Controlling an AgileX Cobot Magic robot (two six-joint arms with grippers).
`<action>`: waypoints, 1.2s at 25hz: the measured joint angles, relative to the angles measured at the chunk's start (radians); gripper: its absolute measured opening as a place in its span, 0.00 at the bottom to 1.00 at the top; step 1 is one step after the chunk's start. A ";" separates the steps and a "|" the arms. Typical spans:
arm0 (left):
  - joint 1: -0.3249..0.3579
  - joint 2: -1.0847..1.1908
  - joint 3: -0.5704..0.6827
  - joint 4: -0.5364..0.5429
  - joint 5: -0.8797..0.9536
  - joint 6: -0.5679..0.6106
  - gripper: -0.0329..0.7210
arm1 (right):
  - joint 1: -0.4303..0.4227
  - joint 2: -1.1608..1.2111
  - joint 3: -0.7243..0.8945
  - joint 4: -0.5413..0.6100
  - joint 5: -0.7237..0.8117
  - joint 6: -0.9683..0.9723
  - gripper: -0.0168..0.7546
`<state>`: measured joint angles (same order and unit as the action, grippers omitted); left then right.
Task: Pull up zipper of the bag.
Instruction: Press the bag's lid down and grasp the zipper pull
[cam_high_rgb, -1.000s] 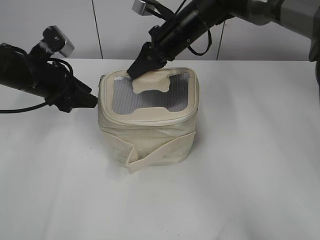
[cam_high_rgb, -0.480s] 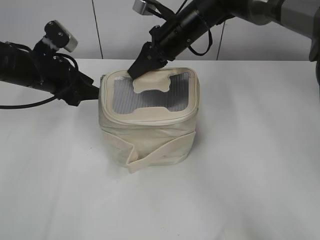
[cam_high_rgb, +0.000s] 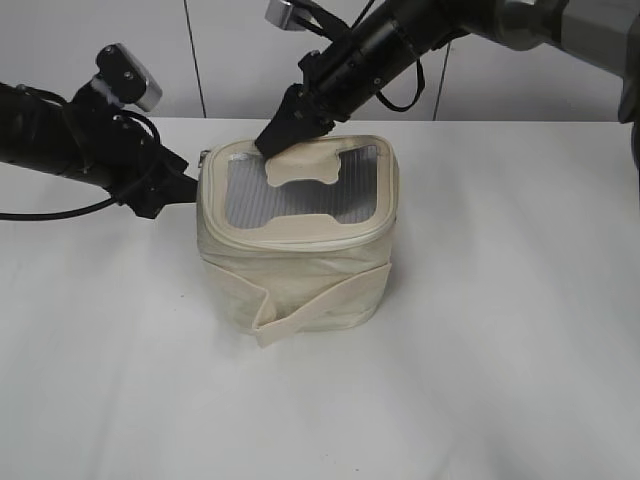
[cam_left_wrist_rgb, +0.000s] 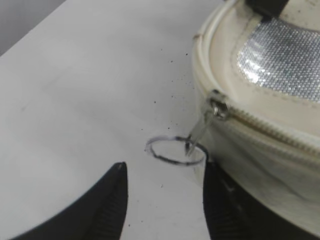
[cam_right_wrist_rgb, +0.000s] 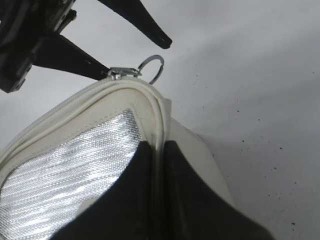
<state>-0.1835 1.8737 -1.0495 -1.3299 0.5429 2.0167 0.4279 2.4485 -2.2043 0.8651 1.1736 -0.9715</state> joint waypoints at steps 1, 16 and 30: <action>-0.001 0.000 0.000 0.002 -0.001 0.001 0.55 | 0.000 0.000 0.000 0.000 0.000 0.000 0.08; -0.029 0.000 0.000 -0.109 -0.068 0.010 0.55 | 0.000 0.000 0.000 0.000 0.001 0.001 0.08; -0.060 0.000 0.000 -0.032 -0.078 0.010 0.04 | 0.000 0.000 0.000 0.000 -0.001 0.002 0.08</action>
<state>-0.2434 1.8737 -1.0495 -1.3615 0.4646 2.0264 0.4279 2.4489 -2.2043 0.8651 1.1727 -0.9698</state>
